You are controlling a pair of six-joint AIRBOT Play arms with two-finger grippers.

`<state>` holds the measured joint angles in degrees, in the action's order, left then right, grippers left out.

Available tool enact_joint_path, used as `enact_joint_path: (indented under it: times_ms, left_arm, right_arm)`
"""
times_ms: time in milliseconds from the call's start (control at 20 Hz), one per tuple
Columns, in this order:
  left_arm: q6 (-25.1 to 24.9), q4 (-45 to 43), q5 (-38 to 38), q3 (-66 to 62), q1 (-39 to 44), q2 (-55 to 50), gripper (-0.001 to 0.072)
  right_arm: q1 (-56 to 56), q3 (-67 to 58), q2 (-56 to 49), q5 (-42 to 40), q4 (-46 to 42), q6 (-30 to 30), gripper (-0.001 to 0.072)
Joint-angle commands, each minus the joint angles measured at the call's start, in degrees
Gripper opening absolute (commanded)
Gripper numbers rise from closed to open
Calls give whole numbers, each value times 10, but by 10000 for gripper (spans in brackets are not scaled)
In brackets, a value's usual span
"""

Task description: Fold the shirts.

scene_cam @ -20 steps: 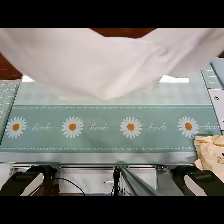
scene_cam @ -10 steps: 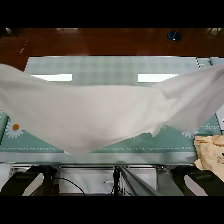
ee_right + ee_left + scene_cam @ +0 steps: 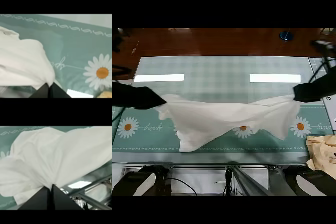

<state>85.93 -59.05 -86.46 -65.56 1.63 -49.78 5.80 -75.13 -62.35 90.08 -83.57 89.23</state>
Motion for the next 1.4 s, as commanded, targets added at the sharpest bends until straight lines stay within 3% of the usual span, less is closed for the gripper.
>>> enact_joint_path:
  times_ms: [0,150,450,600,850,900,1000,1050,1150,1200,1250,1350]
  left_arm:
    - [-56,8,183,87,13,-57,31]
    - [-75,12,289,87,13,-130,31]
    - [-75,12,394,87,13,-240,31]
    - [-75,12,426,87,13,-274,31]
    - [-75,12,414,87,21,-323,34]
    - [-75,12,413,87,25,-325,52]
    - [-74,13,414,85,27,-325,234]
    - [-75,12,407,80,25,-324,292]
    - [-75,12,371,60,14,-318,301]
    - [-75,9,341,45,3,-313,411]
    - [-83,0,304,27,-11,-305,456]
    - [-105,-48,216,-6,-45,-282,456]
  right_arm:
    - [0,41,-78,-156,-31,-29,16]
    - [0,41,-136,-244,-35,-29,16]
    - [0,41,-182,-367,-39,-17,16]
    - [0,41,-194,-407,-40,-14,16]
    - [0,41,-232,-388,-38,-14,17]
    - [0,41,-236,-387,-38,-14,17]
    - [0,41,-235,-391,-40,-14,17]
    - [0,41,-235,-390,-40,-14,17]
    - [0,41,-235,-382,-40,-14,17]
    - [0,41,-235,-375,-41,-14,17]
    - [0,41,-235,-368,-44,-15,17]
    - [0,41,-235,-354,-56,-15,17]
